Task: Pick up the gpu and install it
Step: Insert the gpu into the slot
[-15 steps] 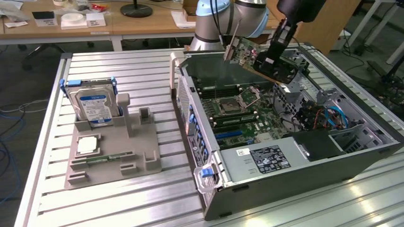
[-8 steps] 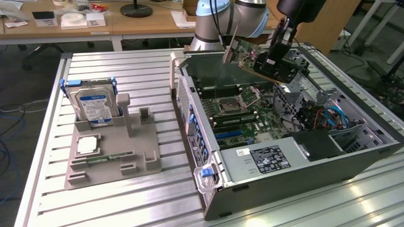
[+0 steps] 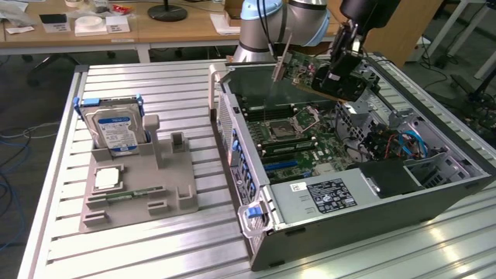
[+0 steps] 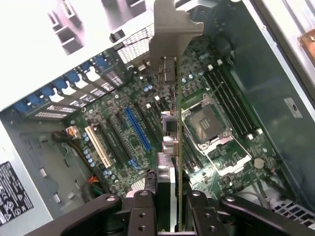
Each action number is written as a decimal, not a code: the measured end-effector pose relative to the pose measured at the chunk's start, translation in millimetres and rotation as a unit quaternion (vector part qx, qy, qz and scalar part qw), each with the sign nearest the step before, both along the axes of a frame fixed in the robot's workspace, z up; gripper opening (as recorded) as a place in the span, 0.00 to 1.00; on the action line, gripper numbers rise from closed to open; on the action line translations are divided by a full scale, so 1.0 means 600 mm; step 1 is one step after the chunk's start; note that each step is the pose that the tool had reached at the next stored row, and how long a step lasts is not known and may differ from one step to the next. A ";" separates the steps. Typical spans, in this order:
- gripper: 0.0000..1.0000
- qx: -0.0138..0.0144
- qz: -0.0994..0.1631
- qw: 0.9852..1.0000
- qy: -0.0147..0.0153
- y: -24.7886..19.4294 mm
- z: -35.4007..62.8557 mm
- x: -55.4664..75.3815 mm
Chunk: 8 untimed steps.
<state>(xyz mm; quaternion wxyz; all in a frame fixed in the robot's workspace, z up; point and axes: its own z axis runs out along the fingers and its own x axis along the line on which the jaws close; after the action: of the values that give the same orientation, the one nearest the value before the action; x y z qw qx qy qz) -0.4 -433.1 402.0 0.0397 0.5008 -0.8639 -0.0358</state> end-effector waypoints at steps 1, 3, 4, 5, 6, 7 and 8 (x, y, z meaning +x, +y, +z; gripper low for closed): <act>0.28 0.000 0.007 1.000 0.000 -0.0001 0.000 0.000; 0.28 0.000 0.021 1.000 0.000 -0.0001 -0.001 0.000; 0.28 0.000 0.028 1.000 0.000 -0.0001 -0.001 0.000; 0.28 0.000 0.035 0.999 0.000 -0.0001 -0.001 0.000; 0.28 0.000 0.042 0.999 0.000 -0.0001 -0.001 0.000; 0.28 0.000 0.049 0.999 0.000 -0.0001 -0.001 0.000; 0.28 0.000 0.056 0.998 0.000 -0.0002 -0.001 0.000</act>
<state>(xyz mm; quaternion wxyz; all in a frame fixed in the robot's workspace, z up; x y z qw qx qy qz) -0.6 -433.2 401.2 0.0416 0.5488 -0.8343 -0.0335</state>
